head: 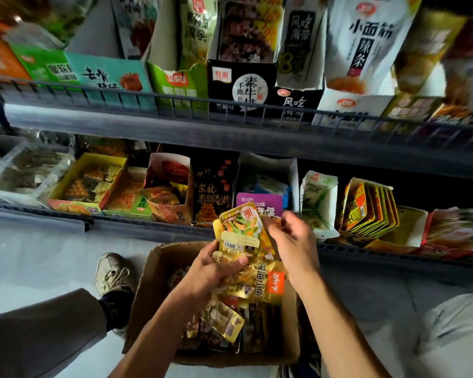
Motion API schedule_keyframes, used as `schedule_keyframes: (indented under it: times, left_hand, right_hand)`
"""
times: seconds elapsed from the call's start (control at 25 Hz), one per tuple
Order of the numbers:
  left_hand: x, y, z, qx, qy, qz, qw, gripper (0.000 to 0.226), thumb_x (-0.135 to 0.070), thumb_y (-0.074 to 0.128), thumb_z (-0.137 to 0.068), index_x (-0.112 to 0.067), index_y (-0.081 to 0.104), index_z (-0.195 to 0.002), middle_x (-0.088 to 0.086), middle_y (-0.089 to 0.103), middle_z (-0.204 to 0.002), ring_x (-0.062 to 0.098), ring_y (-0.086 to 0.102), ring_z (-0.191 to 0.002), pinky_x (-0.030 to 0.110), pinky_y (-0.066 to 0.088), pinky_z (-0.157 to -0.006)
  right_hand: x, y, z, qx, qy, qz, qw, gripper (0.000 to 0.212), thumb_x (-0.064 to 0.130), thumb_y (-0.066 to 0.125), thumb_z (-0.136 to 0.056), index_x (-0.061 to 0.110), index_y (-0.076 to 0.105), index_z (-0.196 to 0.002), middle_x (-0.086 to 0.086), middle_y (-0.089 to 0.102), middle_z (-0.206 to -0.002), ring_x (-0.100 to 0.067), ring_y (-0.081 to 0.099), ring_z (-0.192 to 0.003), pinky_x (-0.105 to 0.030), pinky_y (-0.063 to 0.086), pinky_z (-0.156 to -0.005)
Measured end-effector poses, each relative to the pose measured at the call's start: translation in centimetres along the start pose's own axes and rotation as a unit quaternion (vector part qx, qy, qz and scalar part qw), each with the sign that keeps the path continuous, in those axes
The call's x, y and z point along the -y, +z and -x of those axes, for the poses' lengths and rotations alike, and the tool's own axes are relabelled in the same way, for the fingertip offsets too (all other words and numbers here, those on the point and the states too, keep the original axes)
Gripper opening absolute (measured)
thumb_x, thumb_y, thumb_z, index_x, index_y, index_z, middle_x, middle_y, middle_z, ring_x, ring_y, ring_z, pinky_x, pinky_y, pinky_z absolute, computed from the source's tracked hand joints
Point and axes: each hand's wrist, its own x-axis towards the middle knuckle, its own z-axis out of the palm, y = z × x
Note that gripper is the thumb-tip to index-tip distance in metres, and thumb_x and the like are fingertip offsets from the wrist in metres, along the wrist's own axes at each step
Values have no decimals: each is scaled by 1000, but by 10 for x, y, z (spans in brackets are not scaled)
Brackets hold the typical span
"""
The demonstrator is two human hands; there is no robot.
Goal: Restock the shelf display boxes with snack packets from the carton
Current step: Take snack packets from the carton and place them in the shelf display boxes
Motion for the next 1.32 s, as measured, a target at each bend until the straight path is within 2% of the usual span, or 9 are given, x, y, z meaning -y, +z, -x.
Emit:
schedule_keyframes:
  times: [0.08,0.24,0.44,0.52,0.76,1.0,1.08,1.2,1.32]
  left_hand:
    - [-20,31,-1,-14,33,24,999,44,-4,74,-74,-5,62,-116,22,72,-109,42,70,-98,57,57,-82]
    - [-53,79,2,5,59,52,997,43,-6,73,-72,-4,63,-113,23,73,-107,41,72,-93,58,58,-79]
    - [-76,125,7,40,87,6,995,40,-4,74,-73,-2,66,-112,22,73,-105,41,72,-94,51,59,-77]
    - [-81,138,8,32,98,0,995,36,-3,74,-74,-4,67,-109,21,74,-102,40,72,-91,50,60,-74]
    - [-116,187,-2,43,116,-2,992,38,-7,75,-73,-6,67,-110,20,75,-100,40,73,-89,57,57,-82]
    - [-129,219,-13,35,133,22,990,46,-11,76,-71,-8,63,-115,21,74,-101,44,72,-88,69,52,-83]
    - [-129,224,-17,38,136,6,990,41,-7,75,-74,-7,63,-113,20,75,-99,42,73,-86,66,54,-81]
    - [-129,231,-23,17,148,-29,988,31,2,71,-79,-7,65,-108,18,76,-94,40,73,-82,61,56,-79]
    - [-133,238,-26,-8,153,-54,987,29,1,73,-81,-11,65,-106,13,77,-90,37,74,-82,62,56,-82]
  right_hand:
    - [27,-12,-3,-82,-60,-18,995,15,31,68,-93,21,69,-103,-3,73,-102,-24,71,-97,-42,58,-83]
    - [89,-45,-4,-112,-5,-272,956,13,23,67,-93,15,71,-102,-11,76,-99,-32,72,-96,-50,56,-89]
    - [121,-70,12,-167,-205,-16,964,7,22,71,-90,16,69,-86,1,73,-78,-15,70,-74,-34,54,-64]
    - [135,-84,12,-239,-249,-67,936,9,20,69,-92,15,65,-85,3,71,-77,-5,66,-68,-22,51,-57]
    - [198,-159,-3,-188,-149,-238,941,31,-3,70,-84,14,58,-108,-3,72,-87,-15,63,-66,-22,43,-47]
    - [200,-198,-6,-140,-92,-305,937,36,-13,59,-85,11,64,-110,-15,74,-100,-29,75,-83,-38,61,-62]
    - [196,-199,-5,-98,-50,-253,961,31,-13,58,-85,10,67,-104,-15,76,-94,-28,75,-80,-39,61,-68]
    - [184,-197,-5,-93,-75,-10,993,32,-1,73,-81,18,68,-106,-3,77,-92,-12,73,-80,-24,58,-64]
    - [183,-199,-5,-70,-176,221,957,62,10,80,-77,38,49,-122,9,70,-96,-3,69,-80,-19,56,-65]
